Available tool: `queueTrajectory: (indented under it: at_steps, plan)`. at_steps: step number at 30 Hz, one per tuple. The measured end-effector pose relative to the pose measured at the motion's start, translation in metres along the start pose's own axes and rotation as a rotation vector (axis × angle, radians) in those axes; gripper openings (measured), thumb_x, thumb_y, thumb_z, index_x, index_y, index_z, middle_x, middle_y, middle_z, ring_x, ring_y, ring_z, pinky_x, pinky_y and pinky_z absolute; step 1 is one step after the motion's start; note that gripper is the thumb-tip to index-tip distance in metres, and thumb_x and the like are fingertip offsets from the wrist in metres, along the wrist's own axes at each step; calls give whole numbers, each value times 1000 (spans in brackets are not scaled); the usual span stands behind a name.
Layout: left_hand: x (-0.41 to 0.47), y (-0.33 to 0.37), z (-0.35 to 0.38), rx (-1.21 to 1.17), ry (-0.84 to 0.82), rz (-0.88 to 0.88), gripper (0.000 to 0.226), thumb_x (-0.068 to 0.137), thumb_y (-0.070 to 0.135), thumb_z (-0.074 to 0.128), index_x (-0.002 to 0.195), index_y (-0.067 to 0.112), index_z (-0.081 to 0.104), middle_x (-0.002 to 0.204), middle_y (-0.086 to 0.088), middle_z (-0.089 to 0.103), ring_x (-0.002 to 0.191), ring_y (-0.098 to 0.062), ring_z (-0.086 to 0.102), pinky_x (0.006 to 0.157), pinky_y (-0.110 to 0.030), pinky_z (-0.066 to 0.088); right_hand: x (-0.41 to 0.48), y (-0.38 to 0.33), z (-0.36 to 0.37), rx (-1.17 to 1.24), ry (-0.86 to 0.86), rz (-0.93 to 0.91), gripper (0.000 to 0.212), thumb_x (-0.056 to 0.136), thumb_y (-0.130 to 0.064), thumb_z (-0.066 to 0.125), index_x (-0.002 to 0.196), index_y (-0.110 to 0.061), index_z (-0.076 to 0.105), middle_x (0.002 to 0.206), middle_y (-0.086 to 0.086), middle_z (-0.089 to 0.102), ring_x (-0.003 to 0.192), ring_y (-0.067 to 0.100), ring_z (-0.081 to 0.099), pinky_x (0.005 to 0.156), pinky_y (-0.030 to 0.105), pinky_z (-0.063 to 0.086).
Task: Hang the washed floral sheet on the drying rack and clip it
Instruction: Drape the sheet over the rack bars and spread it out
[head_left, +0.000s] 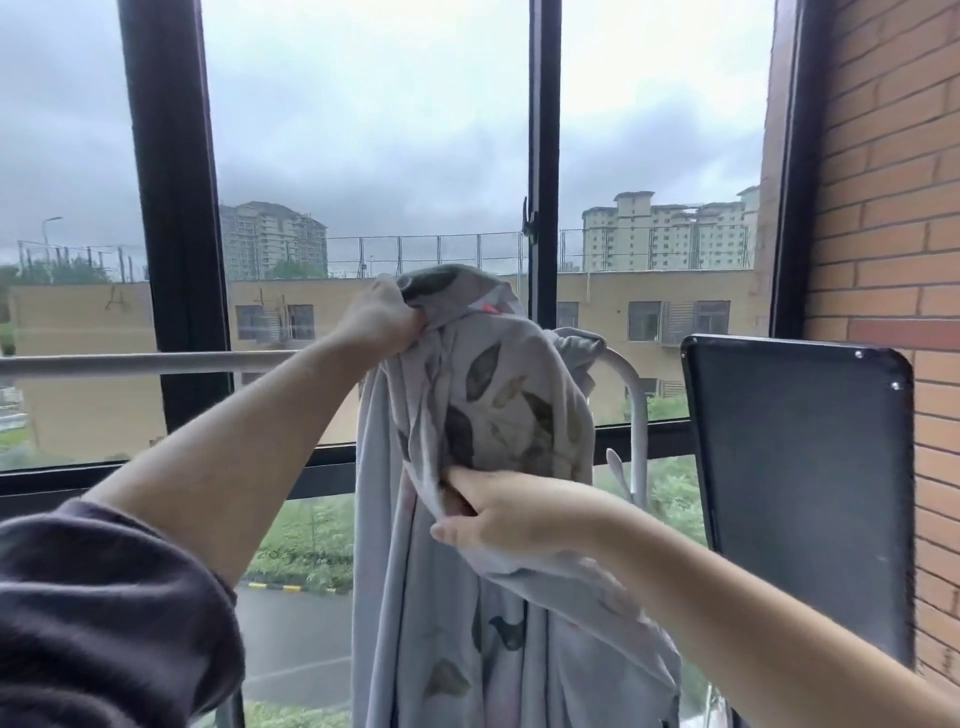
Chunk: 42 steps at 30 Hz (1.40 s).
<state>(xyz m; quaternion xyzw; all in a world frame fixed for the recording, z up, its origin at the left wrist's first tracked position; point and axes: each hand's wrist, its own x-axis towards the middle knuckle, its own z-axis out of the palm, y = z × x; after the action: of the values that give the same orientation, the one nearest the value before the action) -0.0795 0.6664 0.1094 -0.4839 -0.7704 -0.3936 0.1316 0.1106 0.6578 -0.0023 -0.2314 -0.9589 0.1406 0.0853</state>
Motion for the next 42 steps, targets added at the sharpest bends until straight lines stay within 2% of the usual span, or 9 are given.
queueTrajectory:
  at_steps: [5, 8, 11, 15, 18, 22, 27, 30, 42]
  plan:
    - [1, -2, -9, -197, -14, -74, 20, 89, 11, 52, 107, 4, 55, 86, -11, 54, 73, -24, 52, 55, -28, 47, 8, 4, -15, 64, -76, -8, 53, 94, -53, 44, 141, -30, 37, 139, -9, 48, 120, 8, 48, 108, 27, 31]
    - [6, -5, -12, -600, -60, -223, 20, 89, -7, 44, 75, -4, 57, 68, -9, 56, 52, -17, 49, 41, -23, 45, 8, 3, -26, 72, -149, -53, 55, 92, -59, 40, 133, -22, 46, 120, -9, 59, 92, 4, 57, 98, 27, 43]
    - [7, -4, -10, -703, -81, -284, 31, 89, -11, 37, 66, 3, 52, 54, -7, 59, 50, -16, 58, 43, -25, 46, 16, 5, -55, 141, 195, -164, 28, 97, -39, 46, 98, -15, 60, 81, -9, 59, 66, 2, 53, 65, 19, 46]
    - [18, 0, -15, -503, 25, -233, 24, 94, 9, 41, 97, 0, 63, 91, -17, 58, 88, -25, 55, 75, -36, 51, 45, 27, -98, -120, 877, -123, 17, 95, -23, 51, 98, -16, 67, 76, -2, 67, 57, 5, 55, 54, 22, 46]
    - [24, 7, -14, -583, -49, -220, 27, 95, 15, 38, 96, 3, 62, 93, -18, 60, 87, -28, 58, 84, -38, 52, 72, 51, -115, -61, 719, 32, 23, 94, -32, 48, 106, -20, 64, 101, 6, 69, 90, 20, 62, 79, 34, 51]
    - [36, -4, -22, -725, -51, -364, 30, 98, 21, 29, 100, 8, 56, 82, -13, 60, 80, -26, 57, 75, -35, 51, 89, 66, -106, -19, 640, 60, 30, 96, -43, 38, 112, -30, 60, 104, 7, 68, 94, 24, 61, 79, 33, 48]
    - [33, -78, -51, 158, -13, -415, 22, 91, 12, 42, 99, 1, 60, 108, -19, 60, 101, -32, 57, 82, -34, 46, 93, 71, -102, -100, 715, 27, 30, 97, -40, 36, 108, -29, 62, 94, 9, 69, 91, 28, 60, 72, 32, 42]
    - [35, -104, -58, 425, -110, -452, 25, 75, 21, 48, 87, 4, 62, 91, -11, 61, 89, -29, 58, 84, -35, 49, 101, 64, -102, -120, 668, 40, 32, 97, -40, 33, 111, -29, 60, 102, 7, 68, 96, 27, 59, 83, 37, 47]
    - [10, -84, -44, 312, -16, -262, 21, 85, 22, 40, 92, 13, 58, 98, -10, 59, 87, -29, 56, 71, -32, 40, 113, 34, -105, -196, 609, 138, 42, 96, -52, 27, 112, -29, 58, 106, 0, 64, 95, 21, 56, 87, 39, 47]
